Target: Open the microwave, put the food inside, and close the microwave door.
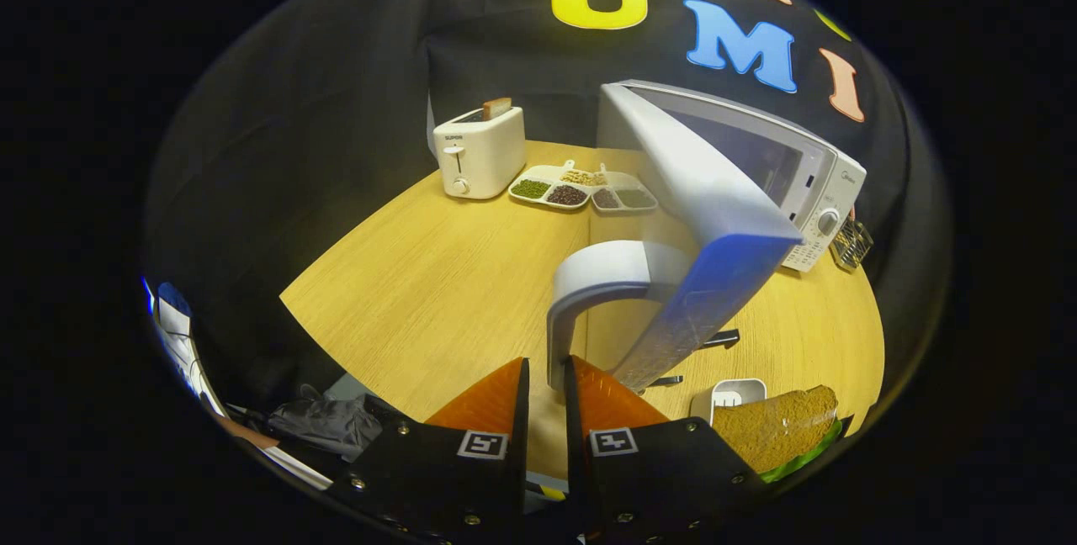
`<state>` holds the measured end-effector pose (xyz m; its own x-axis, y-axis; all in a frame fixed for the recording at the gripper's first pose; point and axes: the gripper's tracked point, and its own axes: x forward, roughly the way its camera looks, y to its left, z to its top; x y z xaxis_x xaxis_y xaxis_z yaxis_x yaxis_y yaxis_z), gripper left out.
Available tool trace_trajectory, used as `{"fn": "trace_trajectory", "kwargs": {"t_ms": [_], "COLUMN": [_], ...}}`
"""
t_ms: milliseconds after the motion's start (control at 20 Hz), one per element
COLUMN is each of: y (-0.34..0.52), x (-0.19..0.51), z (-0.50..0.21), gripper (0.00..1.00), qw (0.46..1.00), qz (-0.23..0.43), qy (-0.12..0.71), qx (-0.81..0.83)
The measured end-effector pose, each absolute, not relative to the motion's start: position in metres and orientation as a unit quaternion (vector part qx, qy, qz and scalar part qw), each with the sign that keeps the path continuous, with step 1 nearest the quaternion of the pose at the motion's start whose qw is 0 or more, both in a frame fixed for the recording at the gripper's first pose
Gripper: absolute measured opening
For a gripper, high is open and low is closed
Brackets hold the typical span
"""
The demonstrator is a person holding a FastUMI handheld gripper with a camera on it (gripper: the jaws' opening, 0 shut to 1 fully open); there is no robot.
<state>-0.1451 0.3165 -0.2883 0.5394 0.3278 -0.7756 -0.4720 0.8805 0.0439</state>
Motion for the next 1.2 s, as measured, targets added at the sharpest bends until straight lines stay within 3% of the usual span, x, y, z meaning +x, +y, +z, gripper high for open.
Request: {"fn": "trace_trajectory", "kwargs": {"t_ms": [700, 850, 950, 1200], "y": [0.41, 0.437, 0.446, 0.447], "x": [-0.159, -0.165, -0.168, -0.182], "z": [-0.29, -0.267, -0.243, -0.18], "gripper": [0.21, 0.22, 0.33, 0.33], "qw": [0.842, 0.829, 0.824, 0.808], "qz": [0.347, 0.405, 0.439, 0.517], "qy": [0.404, 0.382, 0.356, 0.281], "qx": [-0.09, -0.054, -0.041, -0.022]}}
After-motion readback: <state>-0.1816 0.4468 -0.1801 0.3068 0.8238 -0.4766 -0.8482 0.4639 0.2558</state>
